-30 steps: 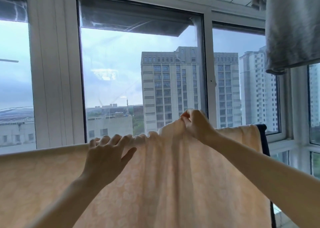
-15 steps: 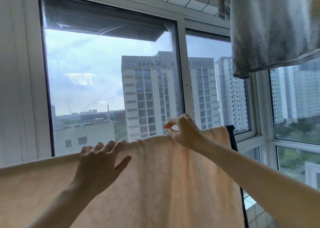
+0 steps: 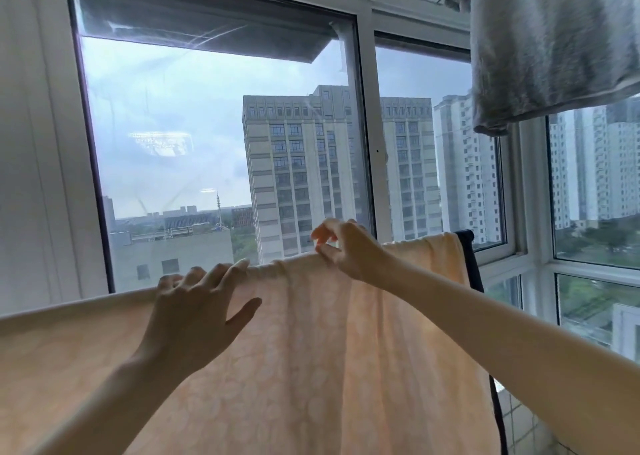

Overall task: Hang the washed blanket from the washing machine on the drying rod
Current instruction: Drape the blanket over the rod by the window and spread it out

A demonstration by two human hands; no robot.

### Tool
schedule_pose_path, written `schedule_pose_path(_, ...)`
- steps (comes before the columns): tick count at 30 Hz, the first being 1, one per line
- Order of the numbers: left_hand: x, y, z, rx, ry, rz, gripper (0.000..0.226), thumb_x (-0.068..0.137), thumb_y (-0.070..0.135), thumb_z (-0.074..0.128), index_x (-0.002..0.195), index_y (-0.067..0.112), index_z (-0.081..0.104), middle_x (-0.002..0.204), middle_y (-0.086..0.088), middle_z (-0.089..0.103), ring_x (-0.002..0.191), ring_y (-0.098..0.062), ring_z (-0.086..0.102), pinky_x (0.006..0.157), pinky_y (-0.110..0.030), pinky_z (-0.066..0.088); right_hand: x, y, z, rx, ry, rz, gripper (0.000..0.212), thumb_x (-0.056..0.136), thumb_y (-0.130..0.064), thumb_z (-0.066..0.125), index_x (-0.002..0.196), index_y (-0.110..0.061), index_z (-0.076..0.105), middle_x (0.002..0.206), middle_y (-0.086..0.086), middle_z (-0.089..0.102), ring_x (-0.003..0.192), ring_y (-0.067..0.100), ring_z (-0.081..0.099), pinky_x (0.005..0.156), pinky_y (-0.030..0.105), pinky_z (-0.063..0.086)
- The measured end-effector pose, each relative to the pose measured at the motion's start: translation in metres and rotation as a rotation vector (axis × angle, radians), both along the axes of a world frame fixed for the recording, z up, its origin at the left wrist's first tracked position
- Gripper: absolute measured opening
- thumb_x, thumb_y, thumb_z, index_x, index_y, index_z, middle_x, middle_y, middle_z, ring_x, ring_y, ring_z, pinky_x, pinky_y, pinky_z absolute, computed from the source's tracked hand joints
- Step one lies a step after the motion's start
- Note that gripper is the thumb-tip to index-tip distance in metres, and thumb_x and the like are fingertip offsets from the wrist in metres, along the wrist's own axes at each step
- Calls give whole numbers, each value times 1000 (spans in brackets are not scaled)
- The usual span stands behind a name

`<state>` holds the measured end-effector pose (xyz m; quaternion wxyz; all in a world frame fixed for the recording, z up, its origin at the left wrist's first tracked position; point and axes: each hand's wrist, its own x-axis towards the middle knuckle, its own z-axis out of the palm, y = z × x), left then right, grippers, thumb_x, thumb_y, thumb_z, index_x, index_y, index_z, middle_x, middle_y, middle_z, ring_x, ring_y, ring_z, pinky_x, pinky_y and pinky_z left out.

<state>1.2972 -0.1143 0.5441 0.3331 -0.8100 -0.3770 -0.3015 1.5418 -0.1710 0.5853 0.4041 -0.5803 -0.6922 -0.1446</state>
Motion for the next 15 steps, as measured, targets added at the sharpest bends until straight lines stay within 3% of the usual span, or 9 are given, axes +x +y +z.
schedule_pose_path(3,-1,-1,1,-9,0,3,64,86,63,32,125,21,60,108,1,71,82,-28,69,74,-47,51,11,-9,1,-56,-39,-13,23,93,-21,62,112,-9,66,109,1,67,95,10,58,85,20,44)
schedule_pose_path(7,1,-1,0,-14,-3,18,62,87,61,32,125,21,60,107,2,71,84,-27,69,74,-46,52,27,-10,-4,-40,17,45,16,87,-14,69,103,-12,71,101,-1,72,92,7,65,91,20,51)
schedule_pose_path(10,3,-3,-1,-5,-25,32,61,88,60,33,125,21,60,106,2,71,84,-27,69,77,-48,51,32,-9,-6,37,49,78,13,84,-10,72,96,-10,73,94,-2,73,85,1,65,84,8,48)
schedule_pose_path(15,8,-7,-1,-34,-58,71,59,91,57,28,123,20,61,104,0,72,85,-28,70,79,-50,51,31,-1,-13,152,-86,65,6,89,-10,66,93,-8,69,89,2,69,79,11,63,78,21,52)
